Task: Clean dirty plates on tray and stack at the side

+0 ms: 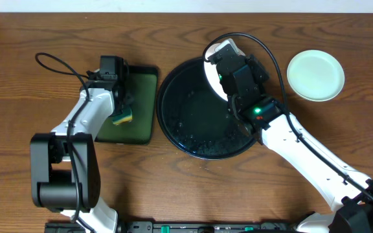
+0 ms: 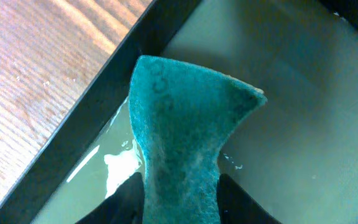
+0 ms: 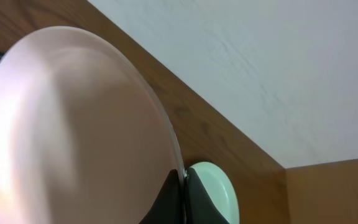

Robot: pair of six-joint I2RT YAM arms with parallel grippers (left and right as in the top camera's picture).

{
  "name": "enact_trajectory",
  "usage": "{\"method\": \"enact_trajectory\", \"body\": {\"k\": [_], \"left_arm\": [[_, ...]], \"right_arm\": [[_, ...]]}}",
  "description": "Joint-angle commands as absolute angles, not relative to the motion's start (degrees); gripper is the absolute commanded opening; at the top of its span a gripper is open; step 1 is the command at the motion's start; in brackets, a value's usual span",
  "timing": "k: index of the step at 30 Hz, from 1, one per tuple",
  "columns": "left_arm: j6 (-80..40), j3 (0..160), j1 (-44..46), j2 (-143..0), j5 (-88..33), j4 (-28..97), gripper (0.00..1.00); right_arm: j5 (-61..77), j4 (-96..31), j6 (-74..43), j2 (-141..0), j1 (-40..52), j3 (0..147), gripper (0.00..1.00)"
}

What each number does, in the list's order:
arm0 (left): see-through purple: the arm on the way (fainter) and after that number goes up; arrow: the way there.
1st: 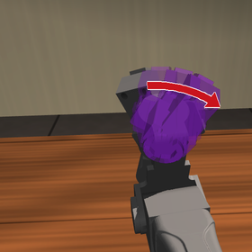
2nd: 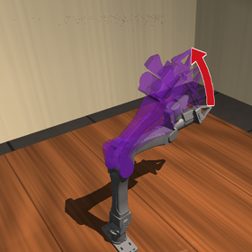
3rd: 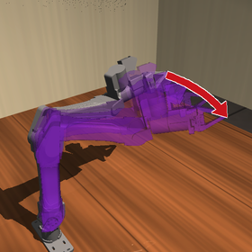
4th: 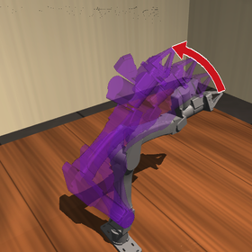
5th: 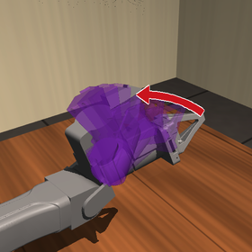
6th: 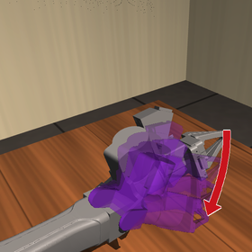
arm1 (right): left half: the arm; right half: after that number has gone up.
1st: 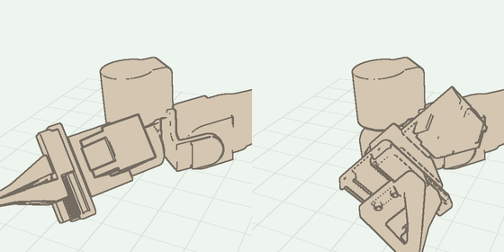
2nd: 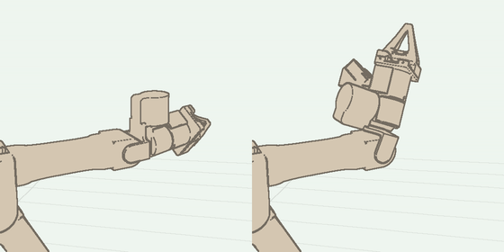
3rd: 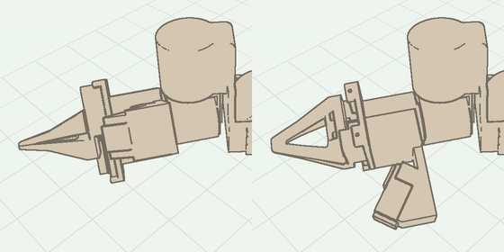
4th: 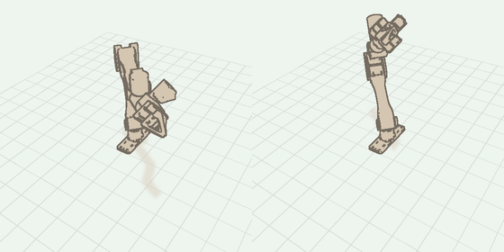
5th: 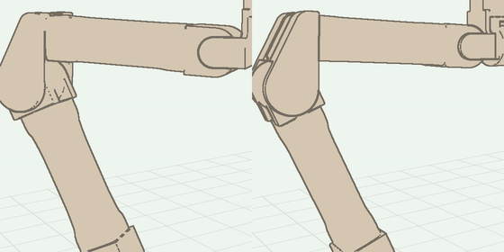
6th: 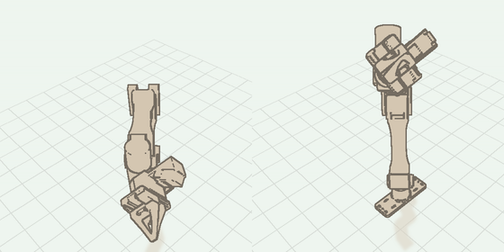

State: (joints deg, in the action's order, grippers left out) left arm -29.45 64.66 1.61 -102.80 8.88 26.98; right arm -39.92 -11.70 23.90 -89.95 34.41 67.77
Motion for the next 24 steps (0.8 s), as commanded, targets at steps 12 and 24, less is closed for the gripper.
{"method": "enact_trajectory", "body": {"k": [12, 24], "left_arm": [[-27.64, 65.28, 1.41, -78.96, 8.99, 29.23, 0.77], [-27.66, 65.21, 1.41, -77.47, 8.99, 29.69, 0.79]], "right_arm": [[-55.72, -4.89, 46.72, -88.71, 38.33, 68.16, 0.01], [-53.04, -7.16, 23.0, -88.71, 35.48, 68.14, 0.01]]}}
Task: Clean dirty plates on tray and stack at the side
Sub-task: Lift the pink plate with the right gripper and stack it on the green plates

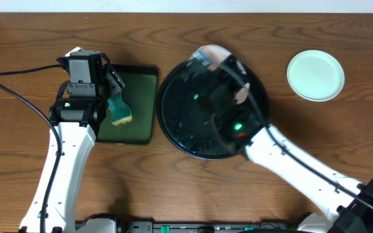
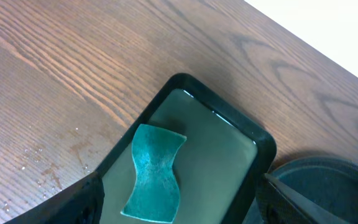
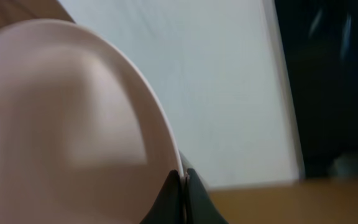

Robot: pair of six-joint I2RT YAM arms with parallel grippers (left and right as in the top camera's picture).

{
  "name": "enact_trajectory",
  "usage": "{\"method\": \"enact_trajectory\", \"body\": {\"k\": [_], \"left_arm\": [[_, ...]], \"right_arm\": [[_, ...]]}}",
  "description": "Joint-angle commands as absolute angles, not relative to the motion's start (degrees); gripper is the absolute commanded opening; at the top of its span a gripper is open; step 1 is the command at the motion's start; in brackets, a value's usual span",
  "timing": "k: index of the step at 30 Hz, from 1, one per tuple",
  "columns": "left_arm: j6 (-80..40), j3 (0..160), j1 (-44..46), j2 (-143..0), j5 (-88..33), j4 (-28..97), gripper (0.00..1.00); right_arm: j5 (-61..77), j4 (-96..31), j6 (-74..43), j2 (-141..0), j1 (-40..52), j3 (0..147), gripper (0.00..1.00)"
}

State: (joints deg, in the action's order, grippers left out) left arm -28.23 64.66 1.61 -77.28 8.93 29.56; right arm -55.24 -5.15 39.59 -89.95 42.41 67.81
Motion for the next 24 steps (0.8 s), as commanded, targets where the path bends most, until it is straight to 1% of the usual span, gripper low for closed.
{"method": "enact_trajectory", "body": {"k": [1, 3, 8, 10, 12, 14, 17, 22, 23, 24], "left_arm": [[-27.66, 65.21, 1.41, -77.47, 8.99, 29.71, 0.79], [-27.66, 65.21, 1.41, -77.47, 8.99, 29.71, 0.79], [-27.66, 65.21, 1.41, -77.47, 8.99, 29.71, 0.79], [-27.66, 65.21, 1.41, -77.47, 8.99, 29.71, 0.79], [-27.66, 65.21, 1.41, -77.47, 8.99, 29.71, 0.79], [-27.66, 65.21, 1.41, -77.47, 8.99, 29.71, 0.79], [-27.66, 65.21, 1.41, -77.47, 8.99, 29.71, 0.79], [-27.66, 65.21, 1.41, -77.47, 8.99, 29.71, 0.79], [-27.66, 65.21, 1.41, -77.47, 8.99, 29.71, 0.79], [-27.66, 65.21, 1.41, -77.47, 8.99, 29.71, 0.79]], "right_arm": [[-48.42, -9.54, 18.5, -88.71, 32.51, 68.14, 0.01], [-35.88, -14.15, 10.9, -88.71, 26.04, 68.14, 0.01], [-0.58, -19.57, 0.01, -88.73, 7.22, 68.14, 0.01], [8.84, -19.59, -4.47, -88.75, -0.1, 68.14, 0.01], [14.66, -19.4, -7.7, -88.77, -6.57, 68.14, 0.01], [16.12, -19.51, -9.82, -88.84, -11.92, 68.14, 0.01], [14.7, -19.46, -10.28, -89.69, -17.82, 68.07, 0.01], [6.9, -16.64, -12.97, -94.26, -21.43, 68.05, 0.02], [5.3, -15.79, -13.85, -95.64, -21.61, 68.05, 0.04], [4.05, -14.92, -14.46, -97.19, -21.74, 68.05, 0.09]]}}
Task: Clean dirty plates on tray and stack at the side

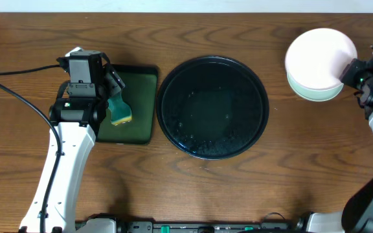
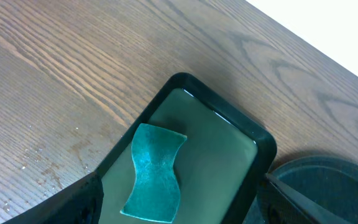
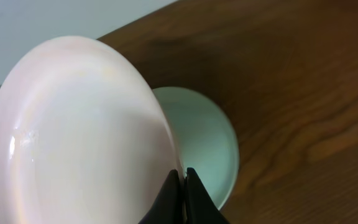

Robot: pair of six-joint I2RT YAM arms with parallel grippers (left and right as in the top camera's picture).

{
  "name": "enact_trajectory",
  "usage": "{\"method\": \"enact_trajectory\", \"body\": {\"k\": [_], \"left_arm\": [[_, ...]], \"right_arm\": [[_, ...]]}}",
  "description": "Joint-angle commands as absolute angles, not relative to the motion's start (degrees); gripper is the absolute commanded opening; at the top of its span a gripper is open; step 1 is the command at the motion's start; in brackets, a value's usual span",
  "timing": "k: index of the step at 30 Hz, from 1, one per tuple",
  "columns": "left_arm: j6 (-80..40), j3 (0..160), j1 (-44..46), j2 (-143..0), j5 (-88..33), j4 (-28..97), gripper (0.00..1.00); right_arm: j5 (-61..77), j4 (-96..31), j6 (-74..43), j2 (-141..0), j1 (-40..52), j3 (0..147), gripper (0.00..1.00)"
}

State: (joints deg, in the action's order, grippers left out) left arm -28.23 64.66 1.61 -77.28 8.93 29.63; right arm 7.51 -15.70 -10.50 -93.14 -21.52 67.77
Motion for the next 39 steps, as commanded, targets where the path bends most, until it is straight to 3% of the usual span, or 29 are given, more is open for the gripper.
{"method": "enact_trajectory", "body": {"k": [1, 2, 4, 6, 7, 9, 11, 13, 20, 25, 27, 28, 32, 39], "left_arm": [[-27.66, 65.21, 1.41, -77.47, 8.99, 29.71, 0.8], [-27.66, 65.21, 1.41, -77.47, 8.99, 29.71, 0.79], [-27.66, 65.21, 1.41, -77.47, 8.99, 29.71, 0.8], [-27.66, 65.21, 1.41, -77.47, 8.99, 29.71, 0.79], [-27.66, 65.21, 1.41, -77.47, 8.99, 29.71, 0.8], [-27.66, 65.21, 1.41, -77.47, 8.99, 29.71, 0.79], [-27.66, 65.21, 1.41, -77.47, 8.99, 29.71, 0.8], [-27.66, 65.21, 1.41, -77.47, 8.99, 29.71, 0.8], [-27.66, 65.21, 1.41, -77.47, 8.99, 29.71, 0.8], [-27.66, 65.21, 1.41, -77.47, 8.99, 29.71, 0.8], [-27.66, 65.21, 1.41, -77.47, 8.99, 29.71, 0.8], [-27.66, 65.21, 1.41, -77.47, 8.99, 29.71, 0.8], [-27.66, 65.21, 1.41, -77.47, 8.99, 29.71, 0.8], [-27.66, 65.21, 1.41, -77.47, 8.99, 29.71, 0.8]], "right_arm": [[3.2, -14.57, -14.63, -98.24, -21.74, 68.07, 0.11], [2.55, -14.33, -14.63, -99.53, -21.76, 68.07, 0.15], [0.56, -13.91, -15.51, -101.47, -21.78, 68.05, 0.08], [-2.11, -13.28, -16.84, -102.74, -21.8, 68.07, 0.09], [-2.33, -12.82, -16.95, -103.09, -21.82, 68.07, 0.15], [-2.26, -12.64, -16.91, -102.98, -21.8, 68.07, 0.46], [-0.97, -13.3, -16.88, -101.91, -21.8, 68.1, 0.65], [1.3, -14.7, -16.91, -99.98, -21.74, 68.1, 0.72], [7.09, -28.64, -20.99, -86.28, -20.8, 68.01, 0.72], [6.28, -35.88, -19.81, -74.98, -14.79, 62.57, 0.71], [7.01, -36.21, -19.94, -71.18, -11.42, 58.85, 0.78], [8.32, -36.32, -20.23, -69.36, -9.56, 56.93, 0.99], [16.93, -39.22, -22.09, -64.34, -2.22, 50.46, 0.99], [17.85, -43.09, -22.06, -64.4, 1.87, 46.65, 0.99]]}}
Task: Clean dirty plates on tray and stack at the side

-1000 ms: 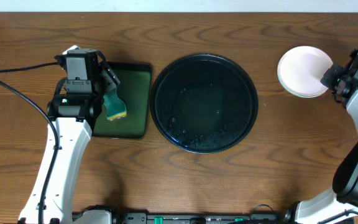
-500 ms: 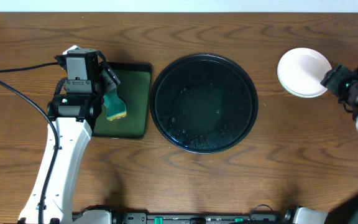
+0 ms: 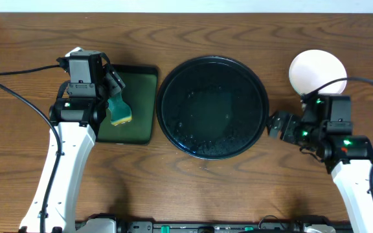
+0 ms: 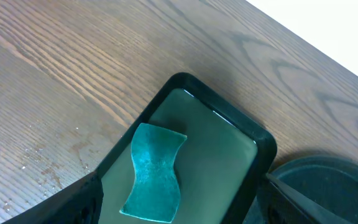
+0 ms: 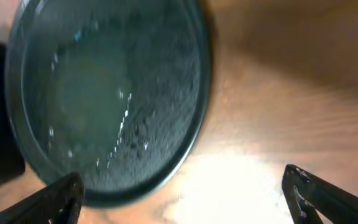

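A pale pink plate [image 3: 317, 72] lies at the back right of the table, and whatever is under it is hidden. The round black tray [image 3: 212, 107] in the middle holds only water drops; its rim [image 5: 194, 134] also shows in the right wrist view. My right gripper [image 3: 275, 124] [image 5: 182, 177] stands open and empty just right of the tray, in front of the plate. My left gripper [image 3: 113, 90] [image 4: 182, 190] is open above a teal sponge [image 4: 154, 174] [image 3: 120, 111].
The sponge lies in a shallow rectangular dark-green dish [image 3: 141, 97] [image 4: 229, 149] with water in it, left of the round tray. A black cable [image 3: 11, 90] runs across the table at the far left. Bare wooden tabletop [image 3: 193, 188] fills the front.
My right gripper held the pink plate tilted over the green plate at the back right. It has let go, the plate lies flat there, and the gripper is open beside the round tray. The left arm is unchanged.
At first my left gripper was down on the sponge in the dish and my right held the pink plate on edge over the round tray. Then the left was raised and open, the sponge left lying. The plate was then over the green plate, and now rests there.
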Robot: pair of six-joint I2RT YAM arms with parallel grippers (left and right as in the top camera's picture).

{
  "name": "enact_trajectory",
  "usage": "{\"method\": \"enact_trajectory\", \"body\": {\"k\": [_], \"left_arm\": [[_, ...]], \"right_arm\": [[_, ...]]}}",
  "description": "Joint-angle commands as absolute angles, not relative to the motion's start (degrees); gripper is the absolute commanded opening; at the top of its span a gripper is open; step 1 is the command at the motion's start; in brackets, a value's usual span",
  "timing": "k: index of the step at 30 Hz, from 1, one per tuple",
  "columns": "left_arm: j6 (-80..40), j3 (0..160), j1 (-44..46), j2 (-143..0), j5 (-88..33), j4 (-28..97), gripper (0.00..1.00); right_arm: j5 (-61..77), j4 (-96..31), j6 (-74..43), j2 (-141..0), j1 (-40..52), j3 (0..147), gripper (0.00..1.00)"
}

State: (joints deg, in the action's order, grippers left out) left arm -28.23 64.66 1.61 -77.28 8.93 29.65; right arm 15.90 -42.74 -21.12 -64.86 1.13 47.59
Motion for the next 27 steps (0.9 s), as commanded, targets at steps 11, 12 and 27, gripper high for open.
{"method": "enact_trajectory", "body": {"k": [11, 12, 27], "left_arm": [[-27.66, 65.21, 1.41, -77.47, 8.99, 29.71, 0.8], [-27.66, 65.21, 1.41, -77.47, 8.99, 29.71, 0.8], [-27.66, 65.21, 1.41, -77.47, 8.99, 29.71, 0.8]], "right_arm": [[16.97, -44.6, -21.98, -64.51, 1.87, 46.06, 0.99], [16.97, -44.56, -21.54, -64.51, 1.87, 46.09, 0.99], [19.03, -12.69, -13.8, -38.54, 2.33, 18.7, 0.99]]}}
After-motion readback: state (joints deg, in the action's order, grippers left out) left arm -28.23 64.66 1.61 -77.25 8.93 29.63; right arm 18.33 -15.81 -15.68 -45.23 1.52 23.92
